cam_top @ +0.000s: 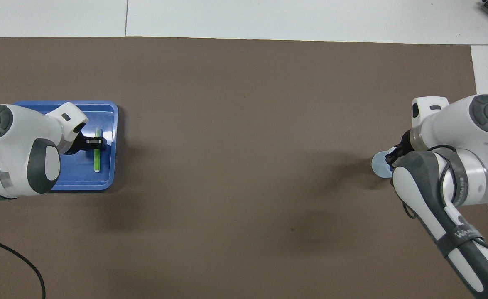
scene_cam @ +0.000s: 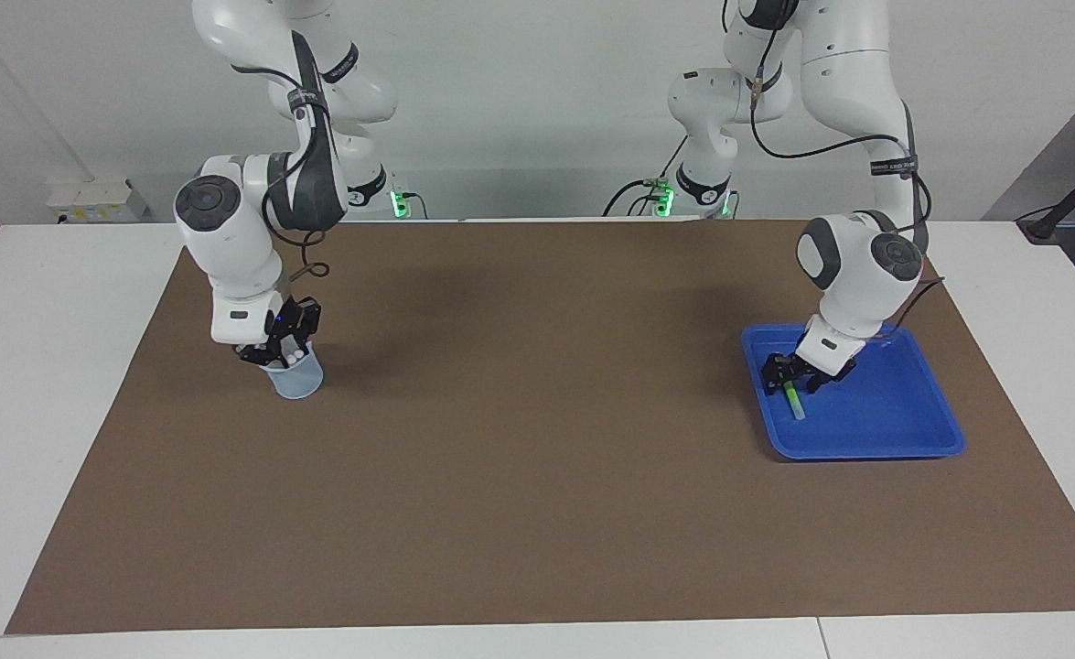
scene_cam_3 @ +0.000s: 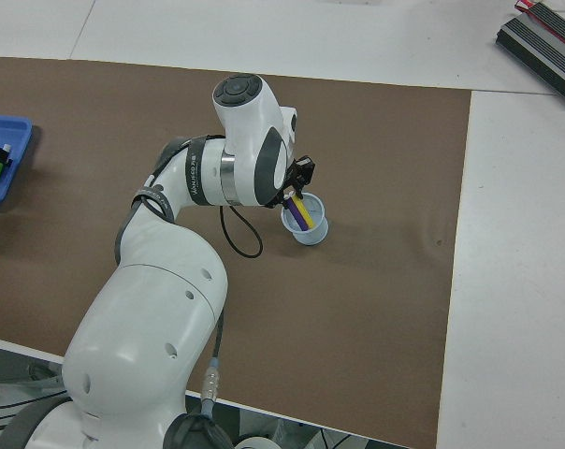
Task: Right arm passes pens to left for tray arrangement
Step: 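Lower the green pen into the tray and open the left gripper, then raise the left gripper away from the tray, then grasp the purple pen in the white cup with the right gripper, then carry the purple pen toward the left gripper while the left gripper approaches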
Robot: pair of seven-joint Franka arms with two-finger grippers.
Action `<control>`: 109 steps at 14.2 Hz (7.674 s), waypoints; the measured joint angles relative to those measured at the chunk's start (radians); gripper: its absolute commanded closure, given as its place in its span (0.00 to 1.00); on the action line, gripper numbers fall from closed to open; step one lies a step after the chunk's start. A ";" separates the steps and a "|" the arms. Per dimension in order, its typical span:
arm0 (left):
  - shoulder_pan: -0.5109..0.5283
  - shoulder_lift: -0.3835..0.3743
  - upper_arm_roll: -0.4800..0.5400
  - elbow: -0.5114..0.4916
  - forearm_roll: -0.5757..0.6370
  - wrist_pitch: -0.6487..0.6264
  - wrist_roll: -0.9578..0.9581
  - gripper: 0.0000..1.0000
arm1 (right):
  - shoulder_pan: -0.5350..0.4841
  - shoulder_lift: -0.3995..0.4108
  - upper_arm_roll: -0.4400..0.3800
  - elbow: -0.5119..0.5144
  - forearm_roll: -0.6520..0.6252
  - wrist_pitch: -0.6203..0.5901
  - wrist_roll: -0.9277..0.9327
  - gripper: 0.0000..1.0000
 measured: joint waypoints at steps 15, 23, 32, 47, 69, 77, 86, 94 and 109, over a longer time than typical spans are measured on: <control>-0.001 -0.083 -0.030 0.148 -0.046 -0.284 -0.197 0.08 | 0.000 -0.027 0.004 0.011 0.099 -0.123 0.028 0.79; -0.019 -0.144 -0.050 0.202 -0.245 -0.292 -0.493 0.08 | 0.016 -0.016 0.012 0.057 0.102 -0.045 0.065 0.48; -0.020 -0.168 -0.050 0.285 -0.360 -0.265 -0.801 0.08 | 0.022 0.012 0.010 0.048 0.101 -0.008 0.062 0.48; -0.013 -0.191 -0.044 0.286 -0.363 -0.245 -0.870 0.05 | -0.002 0.012 0.009 0.020 0.101 -0.025 0.036 0.50; -0.014 -0.209 -0.046 0.286 -0.363 -0.239 -0.891 0.04 | -0.014 -0.042 0.038 0.228 0.099 -0.337 0.007 1.00; -0.017 -0.209 -0.050 0.286 -0.363 -0.239 -0.944 0.04 | -0.007 -0.079 0.250 0.404 0.276 -0.451 0.268 1.00; -0.090 -0.231 -0.076 0.286 -0.364 -0.318 -1.284 0.04 | 0.035 -0.080 0.307 0.282 0.742 0.042 0.413 1.00; -0.115 -0.243 -0.142 0.286 -0.472 -0.348 -1.684 0.04 | 0.393 -0.138 0.316 0.058 0.953 0.731 0.794 1.00; -0.141 -0.295 -0.118 0.312 -0.471 -0.601 -1.578 0.04 | 0.440 -0.175 0.313 -0.004 1.047 0.808 0.800 1.00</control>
